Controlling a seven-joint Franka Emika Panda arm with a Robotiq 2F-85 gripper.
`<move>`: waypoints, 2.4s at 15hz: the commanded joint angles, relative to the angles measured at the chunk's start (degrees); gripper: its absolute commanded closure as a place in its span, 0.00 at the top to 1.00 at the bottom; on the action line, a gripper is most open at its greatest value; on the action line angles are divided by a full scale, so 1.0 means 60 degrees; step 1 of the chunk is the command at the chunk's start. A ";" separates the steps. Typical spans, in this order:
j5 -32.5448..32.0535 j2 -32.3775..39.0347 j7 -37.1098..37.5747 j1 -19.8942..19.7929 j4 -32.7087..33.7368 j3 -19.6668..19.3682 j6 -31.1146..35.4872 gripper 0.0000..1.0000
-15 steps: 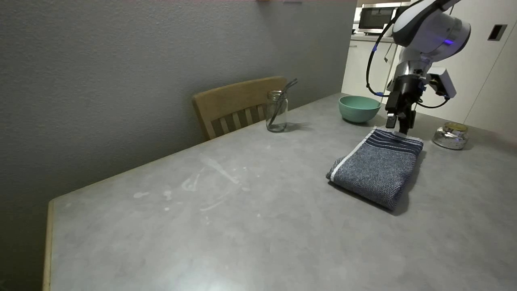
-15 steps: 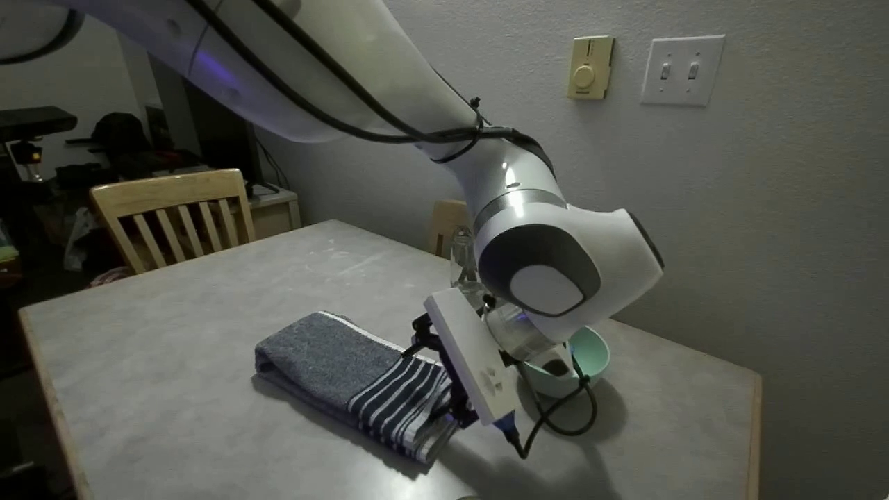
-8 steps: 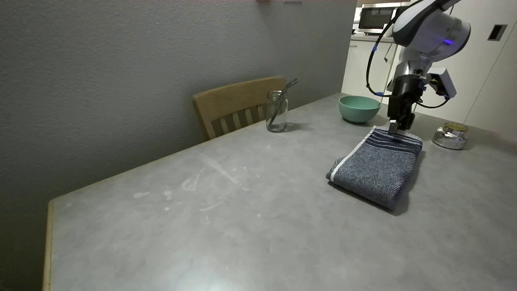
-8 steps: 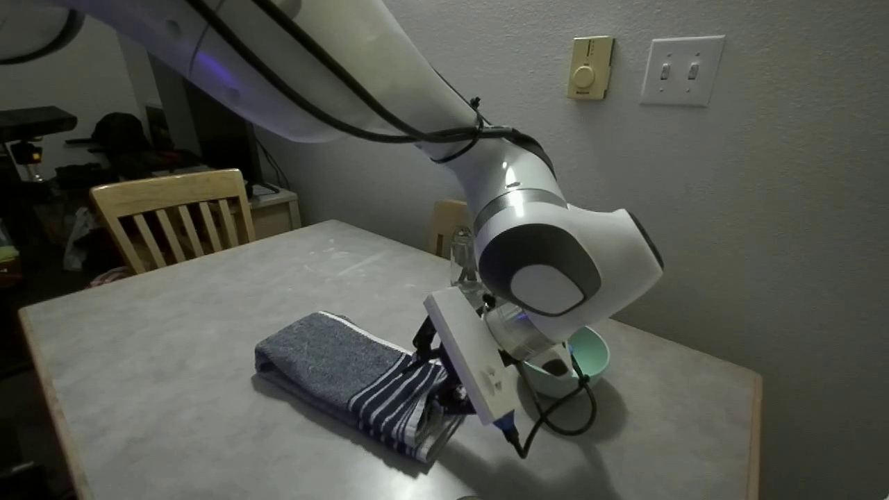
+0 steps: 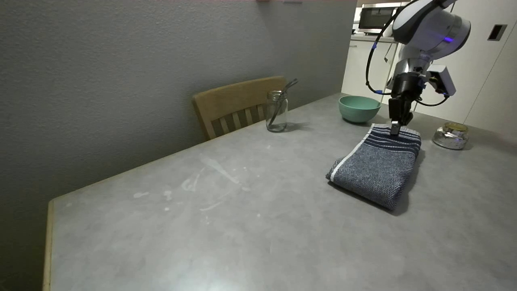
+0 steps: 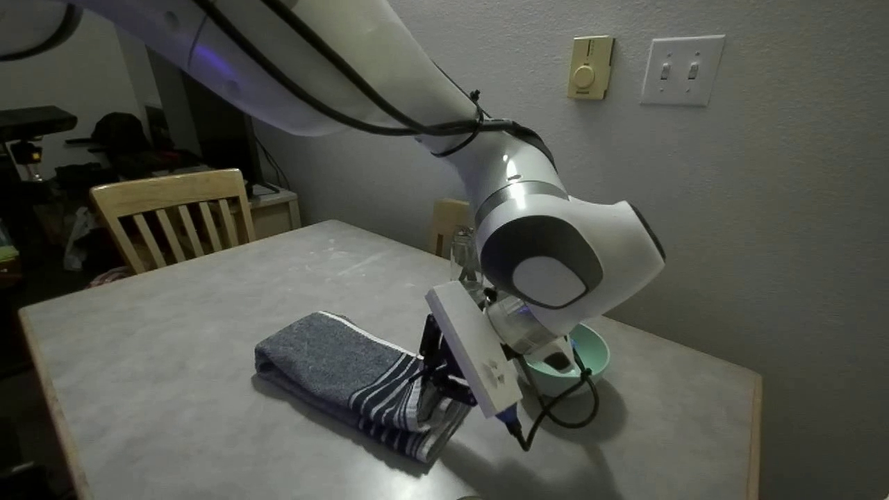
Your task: Unfold the towel once from right to left
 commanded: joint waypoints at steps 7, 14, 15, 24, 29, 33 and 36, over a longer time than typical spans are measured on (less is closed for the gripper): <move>-0.0130 -0.1327 0.0327 0.0485 -0.0769 -0.0007 0.0139 0.01; -0.0570 -0.1816 0.1034 0.1491 -0.0872 0.0091 0.0184 0.01; -0.0646 -0.1847 0.1156 0.1646 -0.0857 0.0107 0.0176 0.01; -0.0998 -0.1839 0.2432 0.3062 -0.0484 0.0400 0.0102 0.01; -0.1092 -0.1936 0.2719 0.3664 -0.0390 0.0691 -0.0011 0.01; -0.0968 -0.1999 0.3135 0.4080 -0.0357 0.0856 0.0204 0.01; -0.0709 -0.1842 0.3596 0.4440 -0.0231 0.1054 0.0950 0.01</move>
